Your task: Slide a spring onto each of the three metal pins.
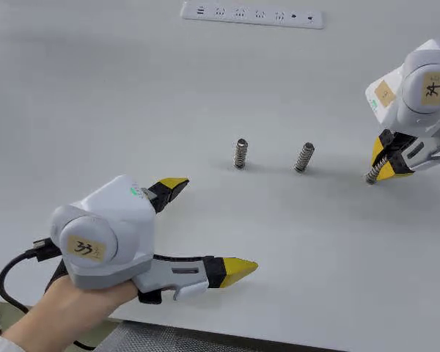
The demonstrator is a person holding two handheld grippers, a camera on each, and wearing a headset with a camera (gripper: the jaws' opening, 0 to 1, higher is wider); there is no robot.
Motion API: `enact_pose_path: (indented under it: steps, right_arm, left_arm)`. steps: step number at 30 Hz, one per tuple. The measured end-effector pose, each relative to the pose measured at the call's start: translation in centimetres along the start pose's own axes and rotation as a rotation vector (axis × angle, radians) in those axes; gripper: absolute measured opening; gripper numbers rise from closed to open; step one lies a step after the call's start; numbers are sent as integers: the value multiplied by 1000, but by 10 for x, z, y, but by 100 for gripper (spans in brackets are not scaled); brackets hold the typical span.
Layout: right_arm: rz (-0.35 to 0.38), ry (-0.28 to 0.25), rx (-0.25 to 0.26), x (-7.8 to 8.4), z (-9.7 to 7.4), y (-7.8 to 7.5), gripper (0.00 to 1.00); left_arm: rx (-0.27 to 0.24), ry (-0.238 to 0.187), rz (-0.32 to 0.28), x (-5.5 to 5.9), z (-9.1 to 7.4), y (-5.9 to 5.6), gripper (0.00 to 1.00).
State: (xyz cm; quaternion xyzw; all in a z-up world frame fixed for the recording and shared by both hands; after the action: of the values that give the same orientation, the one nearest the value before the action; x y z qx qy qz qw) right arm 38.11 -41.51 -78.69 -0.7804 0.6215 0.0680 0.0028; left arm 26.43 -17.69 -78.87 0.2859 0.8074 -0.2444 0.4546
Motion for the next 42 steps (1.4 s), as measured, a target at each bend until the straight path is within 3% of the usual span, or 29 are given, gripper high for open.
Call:
enact_pose_path:
  steps: [10, 20, 29, 34, 42]
  right_arm:
    - [-4, -3, 7, -5, -4, 5, 8]
    - [26, -38, -3, -5, -3, 5, 11]
    - [91, -97, -16, -2, 1, 4, 31]
    - [123, -146, -7, -3, 3, 7, 55]
    - [181, -226, 32, -4, 2, 10, 83]
  left_arm:
    - [5, -3, 4, -2, 0, -2, 90]
    - [3, -4, 2, -2, -1, -2, 90]
    - [0, -5, 3, -2, -2, -1, 90]
    - [-1, -7, 4, -3, -2, 0, 90]
    - [0, -12, 10, -6, -2, 0, 90]
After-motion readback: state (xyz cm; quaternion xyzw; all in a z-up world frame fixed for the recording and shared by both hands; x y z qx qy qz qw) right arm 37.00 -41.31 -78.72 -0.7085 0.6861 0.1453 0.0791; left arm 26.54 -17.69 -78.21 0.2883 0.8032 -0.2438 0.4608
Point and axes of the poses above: the centre of the closed fingertips' face, and the gripper's own axes: z roughly forward along the fingers, y roughly to its left, x roughly out of its underside, the point moved 5 cm from there along -z, roughly backward along the fingers, and after that the axes turned 2 degrees about -x, right-handed, at the moved point
